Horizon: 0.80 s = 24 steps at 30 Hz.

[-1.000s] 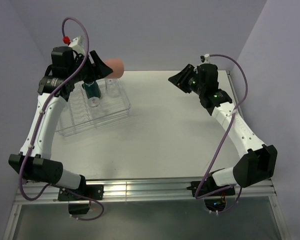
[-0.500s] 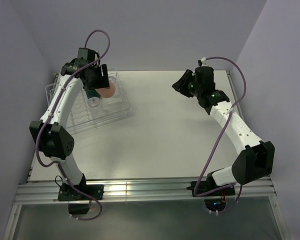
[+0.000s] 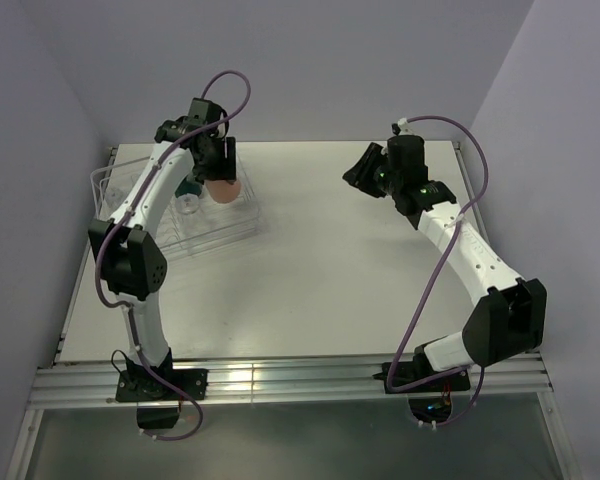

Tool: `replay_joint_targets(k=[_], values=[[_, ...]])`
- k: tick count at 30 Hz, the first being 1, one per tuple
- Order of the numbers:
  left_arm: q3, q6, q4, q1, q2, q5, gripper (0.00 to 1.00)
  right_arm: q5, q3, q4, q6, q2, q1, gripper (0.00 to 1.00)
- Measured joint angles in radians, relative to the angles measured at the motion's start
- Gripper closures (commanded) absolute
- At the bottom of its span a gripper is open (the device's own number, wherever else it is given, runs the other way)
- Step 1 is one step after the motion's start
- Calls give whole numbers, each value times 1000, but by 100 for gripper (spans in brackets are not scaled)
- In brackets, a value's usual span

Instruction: Load the cups into the dish rack

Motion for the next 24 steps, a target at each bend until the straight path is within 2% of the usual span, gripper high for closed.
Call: replay_joint_targets(k=[19,22,24], values=[[14,15,-24,-18,144,-16,96,-8,0,0,-14,16,0,59],[14,15,-23,-18,158,-16,92,-8,0,-1,-15,22,0,58],[14,15,-23,-18,162,-16,83,-9,0,-1,-18,23,0,59]])
